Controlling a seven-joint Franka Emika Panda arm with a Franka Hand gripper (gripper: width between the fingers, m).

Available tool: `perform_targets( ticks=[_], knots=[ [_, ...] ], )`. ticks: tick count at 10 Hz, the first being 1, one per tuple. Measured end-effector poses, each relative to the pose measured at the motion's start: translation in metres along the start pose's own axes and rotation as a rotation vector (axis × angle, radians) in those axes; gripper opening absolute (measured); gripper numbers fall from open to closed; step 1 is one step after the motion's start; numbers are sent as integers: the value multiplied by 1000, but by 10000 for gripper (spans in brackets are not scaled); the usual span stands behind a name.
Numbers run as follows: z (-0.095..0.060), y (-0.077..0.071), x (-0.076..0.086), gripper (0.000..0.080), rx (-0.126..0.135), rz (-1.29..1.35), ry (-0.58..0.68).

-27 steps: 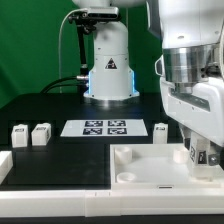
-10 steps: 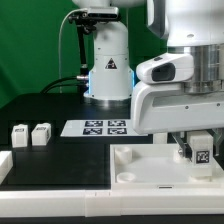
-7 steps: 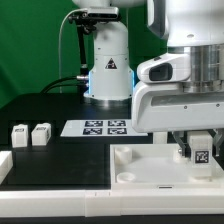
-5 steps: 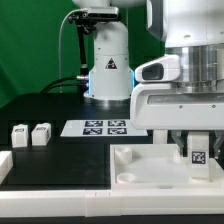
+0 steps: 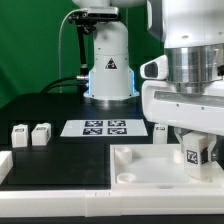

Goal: Assemble one leg

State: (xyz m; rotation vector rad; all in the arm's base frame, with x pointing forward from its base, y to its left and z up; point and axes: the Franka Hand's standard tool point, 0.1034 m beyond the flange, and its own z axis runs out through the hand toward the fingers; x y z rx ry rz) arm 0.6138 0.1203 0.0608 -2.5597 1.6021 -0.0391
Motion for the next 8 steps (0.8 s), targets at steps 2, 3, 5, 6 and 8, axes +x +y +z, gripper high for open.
perform_targets(
  ticks=[2,3,5,6,8],
  knots=[
    [0,-1,-2,274,4,269,-11],
    [0,-1,-2,274,6,305,-15],
    [1,-1,-2,369,8,327,-21],
    [1,-1,-2,509,8,284,-21],
    [1,-2,-5,604,8,175,-18]
  ],
)
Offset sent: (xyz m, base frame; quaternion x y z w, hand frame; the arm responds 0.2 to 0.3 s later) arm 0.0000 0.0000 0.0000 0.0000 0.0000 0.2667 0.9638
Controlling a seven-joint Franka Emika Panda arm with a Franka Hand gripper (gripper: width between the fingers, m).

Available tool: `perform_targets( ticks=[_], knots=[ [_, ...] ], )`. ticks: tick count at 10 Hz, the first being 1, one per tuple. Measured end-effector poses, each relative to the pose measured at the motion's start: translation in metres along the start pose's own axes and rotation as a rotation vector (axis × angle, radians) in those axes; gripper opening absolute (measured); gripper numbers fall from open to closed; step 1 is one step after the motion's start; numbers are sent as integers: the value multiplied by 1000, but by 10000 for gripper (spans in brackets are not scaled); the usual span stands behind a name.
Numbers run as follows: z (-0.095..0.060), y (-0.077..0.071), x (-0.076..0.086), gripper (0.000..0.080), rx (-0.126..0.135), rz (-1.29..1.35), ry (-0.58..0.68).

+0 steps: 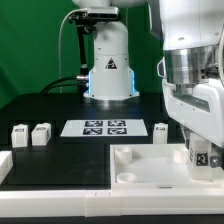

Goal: Assemble one leg

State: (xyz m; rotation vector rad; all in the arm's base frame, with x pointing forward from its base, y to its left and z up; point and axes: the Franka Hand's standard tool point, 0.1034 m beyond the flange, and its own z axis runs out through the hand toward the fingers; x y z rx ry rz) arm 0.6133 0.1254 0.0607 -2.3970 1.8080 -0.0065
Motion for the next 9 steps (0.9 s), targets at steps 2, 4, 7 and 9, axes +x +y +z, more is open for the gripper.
perform_targets(
  ticks=[2,4,7,9],
  knots=[
    [0,0,-2,647,-2,-291,2],
    [0,-1,-4,647,-12,-588,3],
    [0,-1,-3,649,-31,-931,22],
    [-2,-5,0,649,-29,-1232,69]
  ],
)
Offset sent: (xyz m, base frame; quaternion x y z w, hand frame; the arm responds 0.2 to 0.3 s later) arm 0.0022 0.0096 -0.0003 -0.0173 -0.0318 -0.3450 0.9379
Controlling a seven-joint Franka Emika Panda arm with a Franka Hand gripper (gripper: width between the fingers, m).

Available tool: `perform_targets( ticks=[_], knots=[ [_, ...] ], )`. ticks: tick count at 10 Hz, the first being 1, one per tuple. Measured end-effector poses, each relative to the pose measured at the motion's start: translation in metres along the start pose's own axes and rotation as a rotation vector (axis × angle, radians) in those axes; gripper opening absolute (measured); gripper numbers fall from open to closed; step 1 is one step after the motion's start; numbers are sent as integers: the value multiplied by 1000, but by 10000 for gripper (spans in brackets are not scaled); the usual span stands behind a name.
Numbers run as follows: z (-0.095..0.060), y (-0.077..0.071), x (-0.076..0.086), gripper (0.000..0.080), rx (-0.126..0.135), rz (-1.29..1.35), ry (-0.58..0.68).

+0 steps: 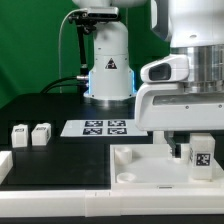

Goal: Assemble one leg

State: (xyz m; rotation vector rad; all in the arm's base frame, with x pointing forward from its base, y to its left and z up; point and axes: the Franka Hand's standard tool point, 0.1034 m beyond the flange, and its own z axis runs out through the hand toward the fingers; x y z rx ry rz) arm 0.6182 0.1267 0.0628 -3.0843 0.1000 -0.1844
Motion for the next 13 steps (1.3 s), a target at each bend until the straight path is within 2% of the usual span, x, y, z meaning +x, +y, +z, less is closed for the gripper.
perform_targets(
  ticks=[2,4,5,6,9,11,13],
  knots=[
    [1,2,0,649,-2,-46,0],
    [1,2,-1,397,-2,-44,0],
    [1,3,0,397,-3,-43,1],
    [1,4,0,282,-4,-42,0],
    [2,10,2,282,4,73,4],
    [2,9,1,282,28,380,16],
    [2,9,1,282,30,664,12]
  ],
)
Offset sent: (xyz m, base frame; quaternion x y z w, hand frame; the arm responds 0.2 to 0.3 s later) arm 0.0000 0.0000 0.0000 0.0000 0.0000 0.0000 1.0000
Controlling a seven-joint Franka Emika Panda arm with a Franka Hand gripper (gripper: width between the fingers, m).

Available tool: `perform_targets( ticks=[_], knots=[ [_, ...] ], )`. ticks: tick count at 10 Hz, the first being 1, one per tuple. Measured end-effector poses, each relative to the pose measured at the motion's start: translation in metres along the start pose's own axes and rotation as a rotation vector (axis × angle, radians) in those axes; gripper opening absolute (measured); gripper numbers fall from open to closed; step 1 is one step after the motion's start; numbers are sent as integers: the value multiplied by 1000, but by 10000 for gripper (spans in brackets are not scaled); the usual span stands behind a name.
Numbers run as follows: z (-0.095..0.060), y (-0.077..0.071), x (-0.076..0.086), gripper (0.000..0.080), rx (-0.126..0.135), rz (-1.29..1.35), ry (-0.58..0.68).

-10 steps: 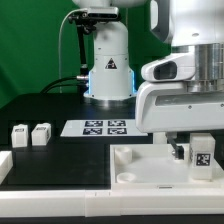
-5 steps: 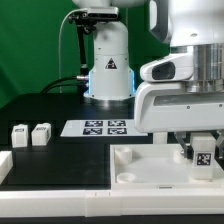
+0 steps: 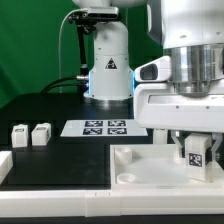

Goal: Assemble one leg

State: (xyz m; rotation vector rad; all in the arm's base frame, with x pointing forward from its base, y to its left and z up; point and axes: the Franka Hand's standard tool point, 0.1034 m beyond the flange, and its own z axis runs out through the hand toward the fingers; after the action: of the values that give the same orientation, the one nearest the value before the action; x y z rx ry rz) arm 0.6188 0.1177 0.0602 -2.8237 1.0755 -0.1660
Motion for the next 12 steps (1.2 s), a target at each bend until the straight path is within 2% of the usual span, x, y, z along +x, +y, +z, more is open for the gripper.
perform_targets(
  ticks=[4,6,7,9,10,11,12],
  knots=[
    [4,-3,-5,282,13,472,-19],
    [4,-4,-6,275,19,613,-29],
    [4,-3,-6,275,19,574,-29],
    [4,-4,-6,564,20,541,-29],
    [3,-4,-5,564,21,485,-27],
    [2,-4,-4,632,23,336,-24],
    [2,-5,-4,645,21,177,-18]
  ],
)
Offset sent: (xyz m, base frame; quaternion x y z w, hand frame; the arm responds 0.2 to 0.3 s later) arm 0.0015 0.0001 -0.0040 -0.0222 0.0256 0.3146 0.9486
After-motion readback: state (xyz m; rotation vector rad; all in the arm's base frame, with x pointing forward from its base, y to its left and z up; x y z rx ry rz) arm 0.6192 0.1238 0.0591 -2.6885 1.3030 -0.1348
